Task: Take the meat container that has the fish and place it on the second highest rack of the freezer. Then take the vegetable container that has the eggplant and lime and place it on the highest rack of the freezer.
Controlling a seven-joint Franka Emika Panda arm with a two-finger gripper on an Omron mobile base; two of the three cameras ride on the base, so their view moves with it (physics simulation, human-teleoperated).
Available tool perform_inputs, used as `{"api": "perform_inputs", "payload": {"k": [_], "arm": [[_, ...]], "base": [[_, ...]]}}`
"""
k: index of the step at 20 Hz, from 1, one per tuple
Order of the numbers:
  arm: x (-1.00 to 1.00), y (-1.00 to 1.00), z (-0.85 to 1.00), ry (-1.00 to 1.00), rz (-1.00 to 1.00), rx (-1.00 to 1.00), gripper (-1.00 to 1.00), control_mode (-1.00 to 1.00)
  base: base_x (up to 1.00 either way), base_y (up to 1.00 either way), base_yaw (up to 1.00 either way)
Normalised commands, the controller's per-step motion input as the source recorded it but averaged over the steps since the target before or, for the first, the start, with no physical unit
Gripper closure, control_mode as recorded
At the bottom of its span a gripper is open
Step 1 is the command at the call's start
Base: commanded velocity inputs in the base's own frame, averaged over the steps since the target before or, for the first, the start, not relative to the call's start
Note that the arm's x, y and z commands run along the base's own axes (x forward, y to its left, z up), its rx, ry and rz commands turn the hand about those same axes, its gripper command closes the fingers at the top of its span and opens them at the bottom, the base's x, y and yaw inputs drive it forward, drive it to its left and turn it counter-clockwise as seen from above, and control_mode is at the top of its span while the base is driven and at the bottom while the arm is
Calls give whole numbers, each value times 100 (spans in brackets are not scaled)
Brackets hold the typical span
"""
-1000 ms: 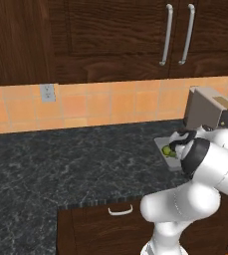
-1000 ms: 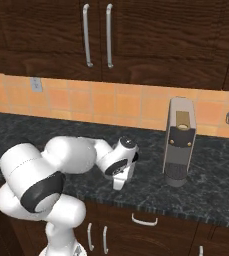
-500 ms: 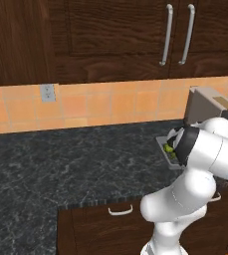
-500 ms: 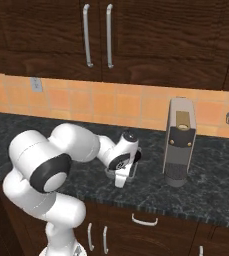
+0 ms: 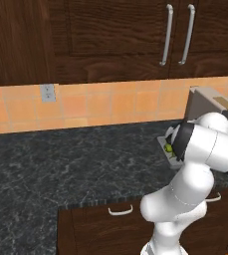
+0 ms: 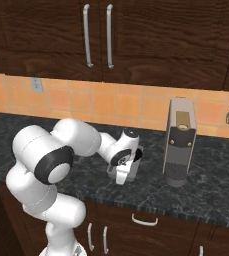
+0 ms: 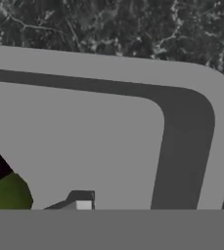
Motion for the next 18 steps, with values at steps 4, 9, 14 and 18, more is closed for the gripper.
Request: {"api": "perform_inputs", "payload": {"k": [4,9,14,18], "arm": [[0,0,0,-6,0,0,100,-100],[-9,11,24,-19,0,-2,100,-100],[0,28,58,-3,0,-17,100,-100],[-27,30,63,-9,2,-12,100,-100]], "base": [[0,0,0],[0,0,0],[0,0,0],[0,0,0]]}}
